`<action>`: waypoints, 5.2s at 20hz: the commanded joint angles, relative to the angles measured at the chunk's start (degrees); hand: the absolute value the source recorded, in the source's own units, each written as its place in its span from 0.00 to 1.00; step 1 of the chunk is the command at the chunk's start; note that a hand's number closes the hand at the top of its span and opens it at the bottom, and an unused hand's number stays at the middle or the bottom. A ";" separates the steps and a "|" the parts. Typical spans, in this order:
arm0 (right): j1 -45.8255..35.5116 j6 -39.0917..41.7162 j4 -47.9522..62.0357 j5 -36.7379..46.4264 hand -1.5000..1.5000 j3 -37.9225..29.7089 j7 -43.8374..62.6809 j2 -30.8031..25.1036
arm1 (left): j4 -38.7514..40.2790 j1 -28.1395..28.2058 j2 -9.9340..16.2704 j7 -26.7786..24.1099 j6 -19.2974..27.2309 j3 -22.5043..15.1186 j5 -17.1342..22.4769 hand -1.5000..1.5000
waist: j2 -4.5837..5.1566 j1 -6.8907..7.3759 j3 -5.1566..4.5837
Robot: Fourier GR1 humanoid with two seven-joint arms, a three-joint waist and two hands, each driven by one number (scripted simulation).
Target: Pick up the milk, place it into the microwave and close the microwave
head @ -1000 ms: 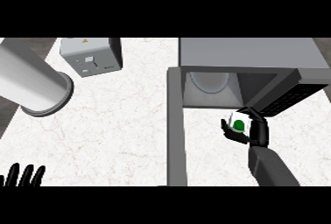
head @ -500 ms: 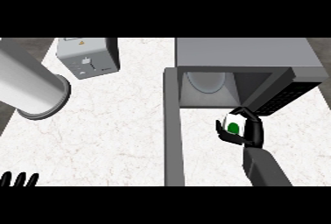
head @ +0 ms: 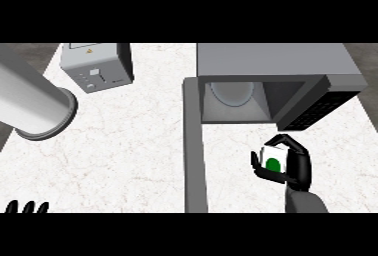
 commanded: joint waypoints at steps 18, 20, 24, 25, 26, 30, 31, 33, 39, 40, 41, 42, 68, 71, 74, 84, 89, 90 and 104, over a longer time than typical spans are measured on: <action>10.76 -3.20 -36.18 -2.65 1.00 16.15 23.78 1.44 | -1.44 3.65 0.37 -0.82 -1.75 3.57 3.27 0.00 | 0.40 1.33 0.10; 6.11 -7.30 -33.00 -0.84 1.00 17.40 25.67 1.44 | -2.98 2.74 -0.86 0.22 -0.41 1.94 1.95 0.00 | 0.44 1.46 0.11; 3.21 -8.37 -27.00 -1.85 1.00 18.21 23.94 1.45 | 2.07 -2.98 -0.87 2.26 0.58 3.52 1.25 0.00 | 0.50 1.13 0.12; -2.37 -10.08 -20.26 -2.93 1.00 17.08 23.04 1.45 | 0.89 1.31 -0.89 -1.45 1.17 -0.91 -0.95 0.00 | 0.55 1.76 0.14; -6.12 -12.35 -18.73 -2.58 1.00 18.46 24.36 1.45 | 3.81 -4.22 -0.37 0.17 0.85 4.11 0.44 0.00 | 0.61 1.60 0.13; -10.38 -18.43 -12.41 -1.07 1.00 18.17 27.36 1.45 | 3.44 -2.91 1.68 -0.14 -2.05 6.95 3.60 0.00 | 0.57 1.63 0.12; -8.00 -14.60 -6.98 -2.26 1.00 15.65 20.08 1.45 | -1.65 -1.25 -0.88 3.57 2.28 2.03 1.39 0.00 | 0.67 1.63 0.17; -16.06 -16.68 -0.88 -4.81 1.00 14.75 22.75 1.45 | 3.80 -1.56 1.19 0.01 -2.91 5.83 3.37 0.00 | 0.67 2.01 0.14; -24.33 -16.05 17.84 -10.53 1.00 8.78 11.68 1.44 | 6.30 -2.61 2.85 -1.29 -5.60 9.21 5.73 0.00 | 0.97 2.87 0.19; -30.28 -16.08 21.39 -10.55 1.00 7.69 14.38 1.44 | 5.20 -3.54 2.23 0.69 -3.93 7.65 4.11 0.00 | 1.13 3.20 0.21; -30.58 -14.73 23.00 -8.62 1.00 4.93 12.89 0.16 | 5.66 -2.30 0.66 -0.87 -3.76 7.84 3.94 0.00 | 0.98 2.68 0.18; -32.40 -16.31 26.56 -8.62 1.00 5.11 12.25 1.43 | 2.08 -2.77 -0.20 1.90 -1.77 5.61 2.90 0.00 | 1.16 3.05 0.22; -47.82 -24.52 44.95 -4.75 1.00 -1.04 3.03 -9.78 | 6.36 -5.67 1.95 0.00 -5.96 7.53 3.73 0.00 | 3.30 7.60 0.47; -47.36 -26.66 45.00 -4.34 1.00 -1.28 0.13 -9.37 | 7.17 -6.91 2.87 1.03 -5.99 8.46 5.37 0.00 | 3.81 7.95 0.46; -48.74 -33.10 46.17 -2.60 1.00 -0.68 0.39 -10.57 | 7.11 -7.43 2.39 1.40 -5.54 7.25 3.70 0.00 | 3.91 8.42 0.39; -51.54 -41.76 47.27 -1.84 1.00 -2.02 2.25 -11.21 | 10.80 -10.77 2.73 1.23 -5.58 7.39 2.91 0.00 | 4.53 9.22 0.37; -42.33 -54.03 55.39 2.44 0.00 1.17 16.44 -15.95 | 8.86 -10.46 3.86 0.92 -6.26 8.23 3.15 0.00 | 6.84 9.72 -0.56; -43.52 -55.87 55.44 4.59 0.00 3.30 16.79 -14.88 | 9.05 -10.80 3.70 0.94 -6.74 7.33 2.96 0.00 | 6.21 11.11 -0.26; -50.01 -39.84 54.86 11.94 0.00 10.38 17.53 -7.65 | 10.87 -13.47 4.24 1.62 -5.97 7.67 1.63 0.00 | 4.81 11.06 0.56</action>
